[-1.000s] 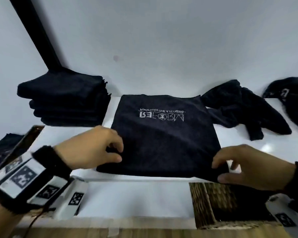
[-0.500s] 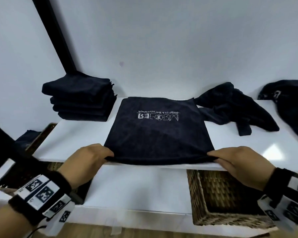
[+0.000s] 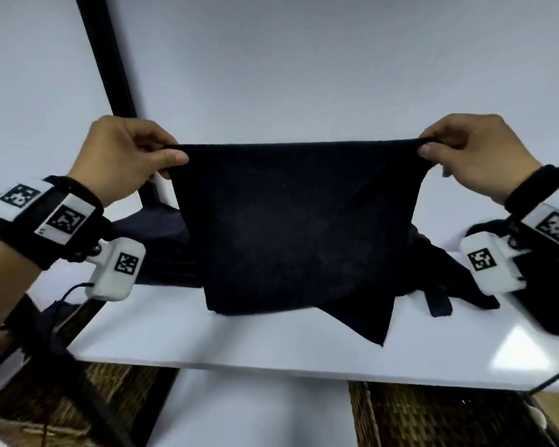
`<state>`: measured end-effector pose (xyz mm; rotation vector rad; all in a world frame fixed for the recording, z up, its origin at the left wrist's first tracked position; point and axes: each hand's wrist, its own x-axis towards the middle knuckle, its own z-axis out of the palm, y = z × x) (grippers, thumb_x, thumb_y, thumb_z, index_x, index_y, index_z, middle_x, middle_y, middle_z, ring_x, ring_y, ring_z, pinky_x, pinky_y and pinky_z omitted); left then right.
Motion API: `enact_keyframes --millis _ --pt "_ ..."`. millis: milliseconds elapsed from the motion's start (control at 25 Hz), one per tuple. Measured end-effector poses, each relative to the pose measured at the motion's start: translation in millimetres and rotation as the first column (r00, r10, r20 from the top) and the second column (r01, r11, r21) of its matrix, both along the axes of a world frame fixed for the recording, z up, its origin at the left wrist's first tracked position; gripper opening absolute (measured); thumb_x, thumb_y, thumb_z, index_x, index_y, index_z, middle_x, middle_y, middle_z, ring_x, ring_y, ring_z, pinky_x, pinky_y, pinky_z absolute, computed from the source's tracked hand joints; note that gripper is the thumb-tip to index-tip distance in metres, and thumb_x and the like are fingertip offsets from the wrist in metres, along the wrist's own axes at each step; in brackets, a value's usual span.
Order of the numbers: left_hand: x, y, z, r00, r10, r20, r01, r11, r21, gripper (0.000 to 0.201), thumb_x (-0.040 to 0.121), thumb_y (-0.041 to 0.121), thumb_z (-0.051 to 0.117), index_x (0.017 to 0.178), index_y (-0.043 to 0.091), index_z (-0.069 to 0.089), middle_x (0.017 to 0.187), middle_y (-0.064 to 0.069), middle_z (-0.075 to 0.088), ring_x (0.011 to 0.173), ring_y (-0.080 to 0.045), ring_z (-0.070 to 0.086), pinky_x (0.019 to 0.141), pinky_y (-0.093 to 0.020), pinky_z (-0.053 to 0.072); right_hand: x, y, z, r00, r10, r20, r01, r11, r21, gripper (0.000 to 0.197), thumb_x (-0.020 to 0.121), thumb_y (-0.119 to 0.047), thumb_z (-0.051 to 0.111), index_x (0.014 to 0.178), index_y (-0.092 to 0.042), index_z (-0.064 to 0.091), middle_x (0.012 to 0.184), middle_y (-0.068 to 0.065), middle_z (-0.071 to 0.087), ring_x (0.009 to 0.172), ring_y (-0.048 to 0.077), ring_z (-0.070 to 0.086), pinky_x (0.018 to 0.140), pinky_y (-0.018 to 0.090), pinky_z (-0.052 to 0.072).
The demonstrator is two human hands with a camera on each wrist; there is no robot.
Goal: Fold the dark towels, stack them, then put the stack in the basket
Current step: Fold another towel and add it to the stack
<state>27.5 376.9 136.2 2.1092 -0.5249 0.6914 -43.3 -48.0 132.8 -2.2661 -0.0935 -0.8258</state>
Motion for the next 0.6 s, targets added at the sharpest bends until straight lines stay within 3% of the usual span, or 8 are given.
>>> enact_keyframes --millis 80,200,320,440,520,600 --pt "-4.4 2.8 4.8 0.999 -0.051 -0.016 0.051 0.998 -0.034 0.007 0.083 0.01 0.073 0.08 0.014 0.069 0.052 0.006 0.064 0.041 -0.005 0.053 0.045 -0.011 0.044 -5.5 -0.8 3.9 1.0 0.01 -0.013 -0.009 0.998 0.054 0.005 0.09 -0.01 0.062 0.091 -0.012 0.066 0.068 0.004 0.064 0.049 0.004 0.055 0.049 0.019 0.044" --pt "-9.1 8.6 10.5 0.992 -0.123 -0.022 0.12 0.988 -0.094 0.004 0.089 0.003 0.064 0.091 0.005 0.067 0.049 0.006 0.057 0.04 -0.006 0.046 0.042 -0.015 0.039 -17.5 2.9 9.8 0.995 0.084 -0.048 -0.072 0.976 0.204 0.01 0.093 -0.013 0.058 0.085 -0.019 0.06 0.055 0.002 0.058 0.042 0.019 0.051 0.041 0.026 0.037" --pt "-4.2 6.6 18.0 0.989 -0.133 -0.068 0.117 0.973 -0.201 0.002 0.091 0.005 0.062 0.091 0.003 0.063 0.049 0.006 0.054 0.036 -0.01 0.047 0.036 -0.019 0.037 -19.4 9.7 16.6 0.986 0.156 -0.062 -0.125 0.929 0.347 0.009 0.096 -0.012 0.055 0.087 -0.015 0.057 0.071 0.007 0.056 0.039 0.021 0.057 0.034 0.024 0.039" --pt "20.0 -6.8 14.4 0.969 -0.137 -0.207 0.081 0.963 -0.256 0.01 0.091 0.006 0.063 0.081 0.008 0.06 0.058 0.002 0.058 0.038 -0.01 0.056 0.036 -0.019 0.043 -0.6 11.1 12.1 0.974 0.174 -0.145 -0.095 0.894 0.439 0.006 0.096 -0.012 0.056 0.09 -0.013 0.057 0.087 0.008 0.054 0.046 0.023 0.065 0.037 0.024 0.047" --pt "49.9 -20.7 4.7 0.951 -0.114 -0.286 0.041 0.967 -0.25 0.008 0.091 0.006 0.063 0.084 0.006 0.061 0.07 -0.006 0.058 0.041 -0.011 0.062 0.038 -0.019 0.048 26.8 7.7 1.7 0.96 0.17 -0.224 -0.045 0.879 0.474 0.006 0.096 -0.012 0.056 0.09 -0.013 0.055 0.093 0.008 0.053 0.049 0.022 0.068 0.039 0.025 0.051" --pt "86.2 -36.8 -14.4 0.928 -0.076 -0.365 -0.011 0.973 -0.23 0.005 0.091 0.004 0.062 0.092 0.0 0.061 0.071 -0.012 0.06 0.045 -0.015 0.066 0.042 -0.022 0.053 61.2 4.5 -17.3 0.943 0.146 -0.298 0.017 0.876 0.482 0.004 0.097 -0.011 0.054 0.093 -0.011 0.054 0.098 0.009 0.053 0.052 0.022 0.07 0.042 0.027 0.054"
